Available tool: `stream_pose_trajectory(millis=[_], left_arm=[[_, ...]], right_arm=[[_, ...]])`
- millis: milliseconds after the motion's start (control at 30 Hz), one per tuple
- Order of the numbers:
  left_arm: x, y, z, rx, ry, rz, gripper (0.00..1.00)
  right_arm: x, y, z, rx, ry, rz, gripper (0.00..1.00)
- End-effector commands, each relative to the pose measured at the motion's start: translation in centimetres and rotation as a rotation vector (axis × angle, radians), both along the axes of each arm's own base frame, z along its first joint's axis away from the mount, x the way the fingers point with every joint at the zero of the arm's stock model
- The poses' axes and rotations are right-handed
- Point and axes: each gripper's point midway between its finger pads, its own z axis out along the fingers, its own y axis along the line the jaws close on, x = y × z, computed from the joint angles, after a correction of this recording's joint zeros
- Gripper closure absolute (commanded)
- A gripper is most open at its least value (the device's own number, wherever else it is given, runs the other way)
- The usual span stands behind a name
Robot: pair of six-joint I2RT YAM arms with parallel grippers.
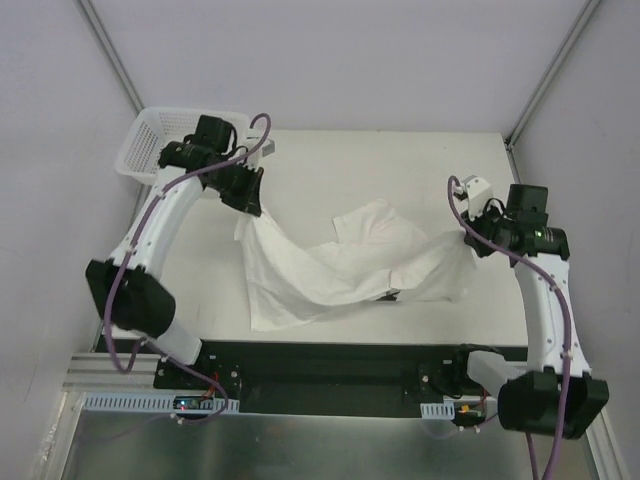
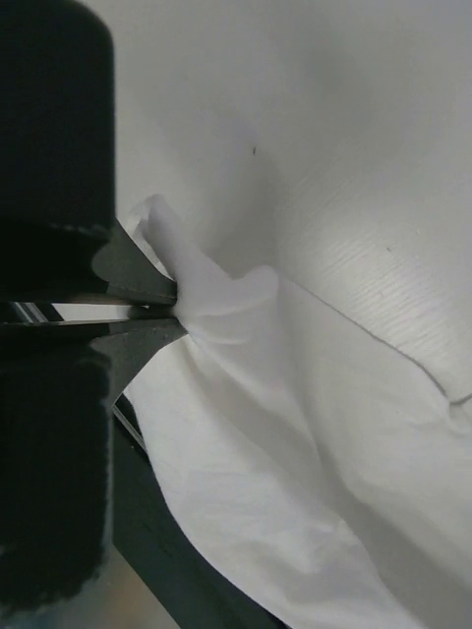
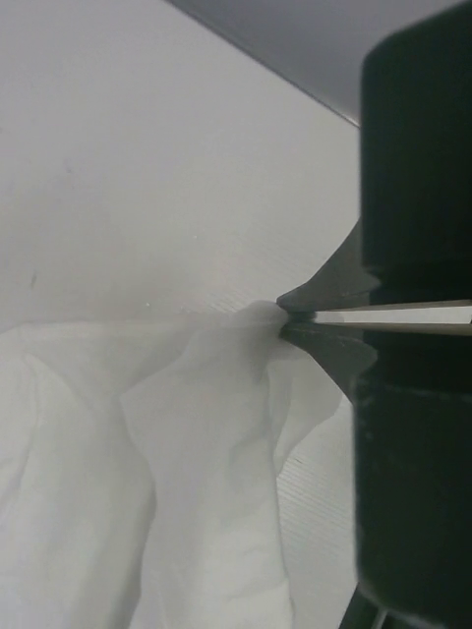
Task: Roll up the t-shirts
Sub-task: Flatten out the T-shirt at the center of the board.
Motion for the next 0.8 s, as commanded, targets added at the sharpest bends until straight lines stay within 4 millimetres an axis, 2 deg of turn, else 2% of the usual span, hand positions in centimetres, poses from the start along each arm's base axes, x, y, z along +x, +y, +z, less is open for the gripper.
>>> stream_pose_trajectory(millis=[0,67,100,133,167,200,233,267,300,333,367,400,433,467,533,600,667,700,767], left_arm=[[6.2,-0.2,-2.0,0.08,-0.016,0.0,1.0],[7.8,0.7,-3.8,0.152,-0.002,0.016,0.98],[8.4,1.0,-3.6,0.169,-0.018,0.022,0.88],[8.7,1.4,-3.9,0.192,-0.017,0.04,0.84],[8.7,1.5,-3.9,0.196,-0.018,0.044,0.79],[8.5,1.6,-3.9,0.196,-0.014,0.051,0.69],[8.0,1.5,-3.1,0.176,-0.023,0.058,0.64],[7.3,1.4,-3.0,0.163,-0.014,0.058,0.59],[6.7,1.2,-2.7,0.146,-0.011,0.054,0.5],[5.7,0.9,-1.5,0.115,-0.033,0.046,0.47],[4.7,0.8,-2.0,0.103,-0.008,0.035,0.45],[3.9,0.6,-2.0,0.089,-0.001,0.023,0.37],[3.0,0.5,-1.5,0.072,-0.014,0.007,0.36],[1.7,0.1,-2.6,0.044,0.031,-0.024,0.36],[0.5,-0.2,-3.7,0.036,0.068,-0.052,0.32],[-0.5,-0.5,-5.4,0.029,0.131,-0.064,0.28],[-0.7,-0.6,-6.8,0.035,0.184,-0.048,0.27],[-0.6,-0.6,-7.2,0.04,0.203,-0.029,0.27],[-0.5,-0.6,-7.7,0.044,0.222,-0.02,0.27]], right_arm=[[1.4,0.3,-1.7,0.048,0.136,0.007,0.99],[1.9,0.0,-3.4,0.054,0.217,-0.008,0.99],[2.3,-0.5,-3.7,0.045,0.229,-0.024,0.97],[2.5,-1.2,-4.9,0.028,0.281,-0.063,0.81],[2.8,-1.6,-5.1,0.026,0.292,-0.085,0.71],[3.0,-2.2,-5.1,0.033,0.305,-0.119,0.63],[3.7,-2.4,-4.4,0.048,0.291,-0.137,0.53],[3.8,-2.6,-3.8,0.072,0.28,-0.162,0.5],[3.7,-2.9,-3.2,0.09,0.271,-0.178,0.47],[3.9,-2.6,-1.7,0.113,0.232,-0.166,0.44],[3.7,-2.4,-1.3,0.127,0.224,-0.159,0.42],[3.7,-2.1,-0.8,0.141,0.213,-0.151,0.35],[3.8,-1.2,-0.3,0.181,0.203,-0.127,0.31],[3.9,-0.7,-0.4,0.217,0.216,-0.124,0.3],[4.5,0.5,-0.6,0.287,0.256,-0.116,0.28],[5.5,0.7,-2.6,0.334,0.342,-0.17,0.28],[6.5,0.4,-3.6,0.329,0.361,-0.178,0.28],[7.0,-0.2,-5.1,0.302,0.399,-0.192,0.28],[8.5,-1.2,-5.7,0.262,0.407,-0.206,0.28]])
